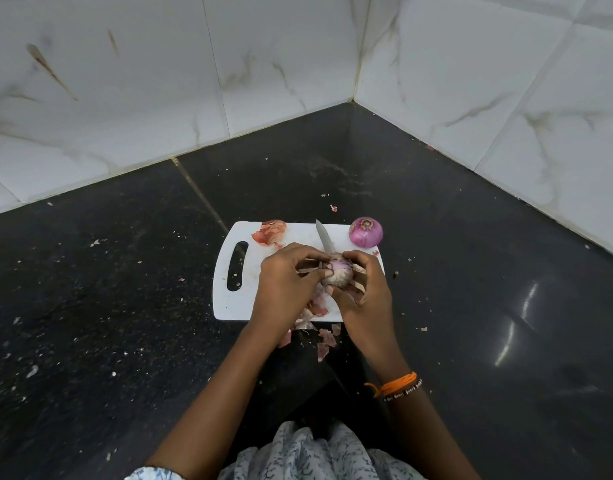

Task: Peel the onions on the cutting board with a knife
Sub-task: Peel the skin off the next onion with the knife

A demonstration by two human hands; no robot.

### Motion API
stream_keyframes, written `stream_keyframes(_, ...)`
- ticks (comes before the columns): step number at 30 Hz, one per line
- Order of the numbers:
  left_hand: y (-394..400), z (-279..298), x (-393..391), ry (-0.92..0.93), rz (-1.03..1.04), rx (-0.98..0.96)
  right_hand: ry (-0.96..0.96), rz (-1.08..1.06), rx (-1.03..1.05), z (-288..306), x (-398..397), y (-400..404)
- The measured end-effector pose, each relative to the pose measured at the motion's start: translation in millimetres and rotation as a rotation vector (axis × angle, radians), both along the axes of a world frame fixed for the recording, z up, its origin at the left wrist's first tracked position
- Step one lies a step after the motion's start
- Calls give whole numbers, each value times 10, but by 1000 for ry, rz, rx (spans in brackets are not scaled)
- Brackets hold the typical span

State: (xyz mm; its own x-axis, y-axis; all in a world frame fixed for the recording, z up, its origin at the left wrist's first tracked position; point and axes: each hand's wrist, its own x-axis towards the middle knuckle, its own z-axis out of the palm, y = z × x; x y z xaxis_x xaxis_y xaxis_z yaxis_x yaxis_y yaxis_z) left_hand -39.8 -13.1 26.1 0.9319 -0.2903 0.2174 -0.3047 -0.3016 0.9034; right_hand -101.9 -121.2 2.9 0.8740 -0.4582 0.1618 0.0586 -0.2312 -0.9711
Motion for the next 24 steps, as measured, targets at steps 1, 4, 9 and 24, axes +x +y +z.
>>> stream_keyframes(1,2,3,-3,-32,-4,11,-3,-3,-7,6,0,2)
stream_keyframes(4,-4,13,-7,-138,-16,48,-9,-8,-33,16,-4,4)
stream_keyframes(9,8,15,-8,-216,-37,92,13,0,-44,16,-16,11)
stream_keyframes(24,-108,-65,-67,-113,129,89,6,4,-28,1,5,29)
